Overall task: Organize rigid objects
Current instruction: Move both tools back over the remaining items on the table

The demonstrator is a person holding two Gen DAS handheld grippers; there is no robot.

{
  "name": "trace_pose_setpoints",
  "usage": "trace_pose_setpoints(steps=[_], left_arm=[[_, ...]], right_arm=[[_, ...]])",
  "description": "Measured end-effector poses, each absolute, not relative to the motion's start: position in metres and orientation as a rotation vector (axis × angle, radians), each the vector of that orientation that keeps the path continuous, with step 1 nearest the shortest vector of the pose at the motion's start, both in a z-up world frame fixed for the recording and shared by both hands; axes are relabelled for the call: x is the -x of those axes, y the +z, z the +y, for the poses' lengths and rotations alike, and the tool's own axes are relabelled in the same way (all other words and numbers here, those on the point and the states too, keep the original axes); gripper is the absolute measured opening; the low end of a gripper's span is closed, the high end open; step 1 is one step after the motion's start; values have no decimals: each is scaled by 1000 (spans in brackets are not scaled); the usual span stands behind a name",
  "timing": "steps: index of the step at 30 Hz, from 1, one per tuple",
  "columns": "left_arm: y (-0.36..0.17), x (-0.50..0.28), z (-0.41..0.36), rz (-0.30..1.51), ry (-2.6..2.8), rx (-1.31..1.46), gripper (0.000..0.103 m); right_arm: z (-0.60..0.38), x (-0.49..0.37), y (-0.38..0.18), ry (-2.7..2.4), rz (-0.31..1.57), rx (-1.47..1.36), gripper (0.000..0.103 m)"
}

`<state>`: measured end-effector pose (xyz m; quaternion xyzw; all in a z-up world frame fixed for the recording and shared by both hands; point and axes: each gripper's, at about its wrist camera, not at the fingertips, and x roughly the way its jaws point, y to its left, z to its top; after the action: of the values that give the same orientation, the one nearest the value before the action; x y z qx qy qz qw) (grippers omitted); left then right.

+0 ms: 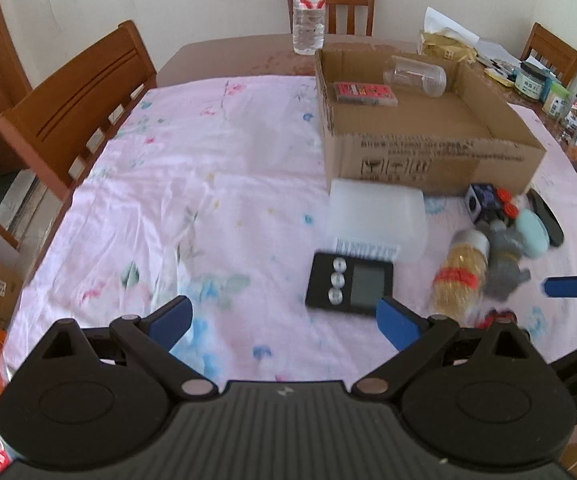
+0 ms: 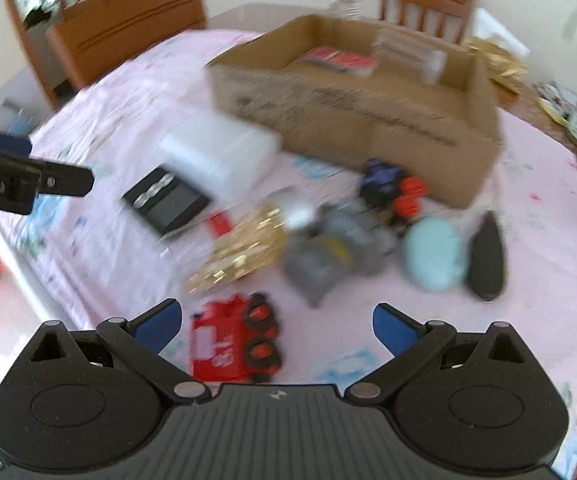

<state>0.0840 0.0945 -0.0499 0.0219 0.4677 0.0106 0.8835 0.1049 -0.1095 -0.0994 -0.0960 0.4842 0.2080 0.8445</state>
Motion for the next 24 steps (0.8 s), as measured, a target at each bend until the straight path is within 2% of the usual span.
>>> trace_pose_setpoints(steps=[9, 24], left_arm=[[-56, -62, 89, 990, 20, -76, 98], [-81, -89, 76, 1043, -122, -171, 98]], right_arm=[[-96, -93, -124, 352, 1023, 243, 103], [-171, -91, -127, 138, 1070, 104, 103]])
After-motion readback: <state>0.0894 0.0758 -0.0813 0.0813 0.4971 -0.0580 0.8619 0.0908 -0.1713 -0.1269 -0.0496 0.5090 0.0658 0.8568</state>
